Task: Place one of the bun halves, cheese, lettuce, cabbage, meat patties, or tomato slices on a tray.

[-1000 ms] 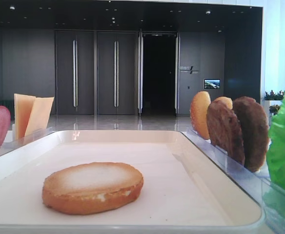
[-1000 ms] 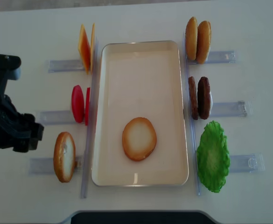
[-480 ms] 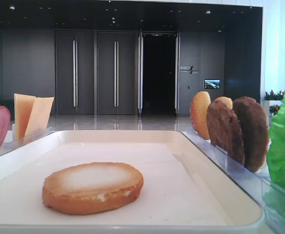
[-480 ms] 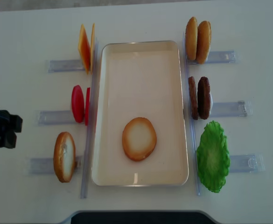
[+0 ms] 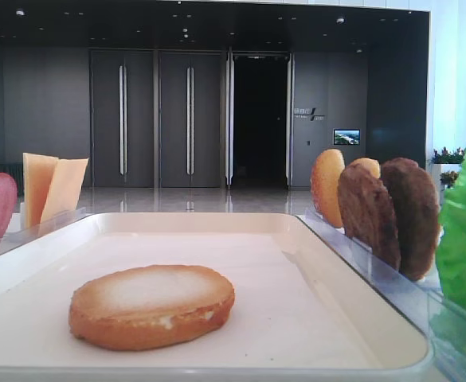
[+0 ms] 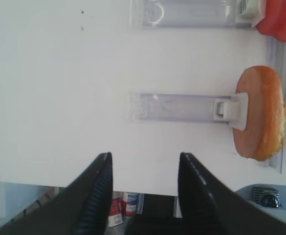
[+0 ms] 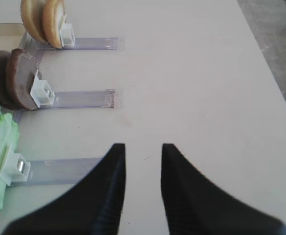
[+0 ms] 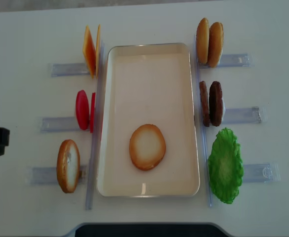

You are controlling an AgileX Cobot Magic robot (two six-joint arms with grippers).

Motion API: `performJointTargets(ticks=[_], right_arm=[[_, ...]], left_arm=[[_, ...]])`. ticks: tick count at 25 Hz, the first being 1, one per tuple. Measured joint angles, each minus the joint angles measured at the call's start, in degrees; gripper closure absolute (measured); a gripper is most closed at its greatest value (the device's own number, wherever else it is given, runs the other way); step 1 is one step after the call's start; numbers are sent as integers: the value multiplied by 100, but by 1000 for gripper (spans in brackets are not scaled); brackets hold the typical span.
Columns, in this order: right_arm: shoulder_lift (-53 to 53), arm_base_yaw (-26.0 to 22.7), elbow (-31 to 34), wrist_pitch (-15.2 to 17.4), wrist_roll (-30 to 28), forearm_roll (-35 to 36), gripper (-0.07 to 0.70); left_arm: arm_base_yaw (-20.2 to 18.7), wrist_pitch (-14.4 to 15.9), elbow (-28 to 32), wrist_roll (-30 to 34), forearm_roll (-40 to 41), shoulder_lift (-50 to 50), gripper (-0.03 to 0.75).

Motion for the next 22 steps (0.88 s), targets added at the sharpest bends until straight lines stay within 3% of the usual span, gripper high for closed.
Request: performJointTargets(ticks=[11,13,18,22], right_arm=[[0,0,0,0,0,0,423],[0,0,0,0,0,0,423],[0,0,0,0,0,0,423],[0,0,0,0,0,0,423]], left_arm=[[0,131,836,11,-238,-2576,377],[0,49,997,11,-291,-2950,377],[0,-496,1421,18,-400,-3551,377],[0,-622,1765,23,-438,-3892,401]])
